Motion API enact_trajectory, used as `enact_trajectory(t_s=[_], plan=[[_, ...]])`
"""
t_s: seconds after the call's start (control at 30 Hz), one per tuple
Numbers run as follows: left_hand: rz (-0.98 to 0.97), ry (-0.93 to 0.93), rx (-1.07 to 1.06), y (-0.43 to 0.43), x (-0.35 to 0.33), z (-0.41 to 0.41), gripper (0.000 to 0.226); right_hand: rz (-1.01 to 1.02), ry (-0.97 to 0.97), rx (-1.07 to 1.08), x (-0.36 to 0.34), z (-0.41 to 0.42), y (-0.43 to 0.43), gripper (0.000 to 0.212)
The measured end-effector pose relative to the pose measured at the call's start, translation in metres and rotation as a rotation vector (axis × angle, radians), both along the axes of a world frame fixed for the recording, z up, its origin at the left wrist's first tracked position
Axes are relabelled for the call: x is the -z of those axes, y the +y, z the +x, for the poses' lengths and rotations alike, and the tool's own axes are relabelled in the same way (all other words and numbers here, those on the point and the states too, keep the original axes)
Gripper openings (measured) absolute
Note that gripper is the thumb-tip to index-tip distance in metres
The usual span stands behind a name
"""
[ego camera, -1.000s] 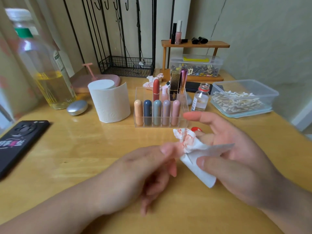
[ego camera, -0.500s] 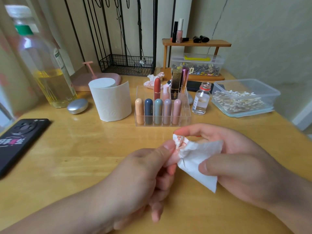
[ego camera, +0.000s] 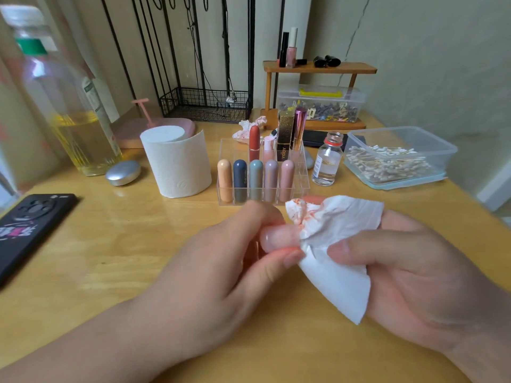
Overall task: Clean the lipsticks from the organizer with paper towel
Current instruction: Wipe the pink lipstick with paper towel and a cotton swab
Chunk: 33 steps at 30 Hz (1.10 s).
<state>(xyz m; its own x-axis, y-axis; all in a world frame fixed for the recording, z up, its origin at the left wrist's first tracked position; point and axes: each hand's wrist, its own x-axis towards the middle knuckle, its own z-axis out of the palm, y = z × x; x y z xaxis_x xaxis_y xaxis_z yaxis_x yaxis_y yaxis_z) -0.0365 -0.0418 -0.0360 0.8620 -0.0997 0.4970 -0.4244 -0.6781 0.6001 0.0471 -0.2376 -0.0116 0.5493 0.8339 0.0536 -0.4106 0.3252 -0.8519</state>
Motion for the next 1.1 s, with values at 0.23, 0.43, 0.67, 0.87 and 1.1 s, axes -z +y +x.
enact_trajectory(t_s=[0.23,0.43,0.67,0.87,1.1], plan=[[-0.949,0.82,0.378,-0.002,-0.002,0.005,0.057,-0.294,-0.519,0.295,0.005,-0.011,0.004,0.04],[-0.746,0.736,0.304,-0.004,0.001,0.003,0.037,-0.39,-0.482,0.308,-0.001,-0.01,0.003,0.037],[0.24,0.067,-0.062,0.002,0.004,0.0,0.032,-0.203,0.068,0.132,-0.002,-0.009,0.007,0.026],[-0.616,0.319,0.099,0.011,0.012,0.013,0.039,-0.127,0.234,0.39,-0.007,-0.005,0.006,0.022],[-1.067,0.51,0.484,0.001,0.015,0.012,0.026,-0.092,0.29,0.311,-0.006,-0.011,0.016,0.022]])
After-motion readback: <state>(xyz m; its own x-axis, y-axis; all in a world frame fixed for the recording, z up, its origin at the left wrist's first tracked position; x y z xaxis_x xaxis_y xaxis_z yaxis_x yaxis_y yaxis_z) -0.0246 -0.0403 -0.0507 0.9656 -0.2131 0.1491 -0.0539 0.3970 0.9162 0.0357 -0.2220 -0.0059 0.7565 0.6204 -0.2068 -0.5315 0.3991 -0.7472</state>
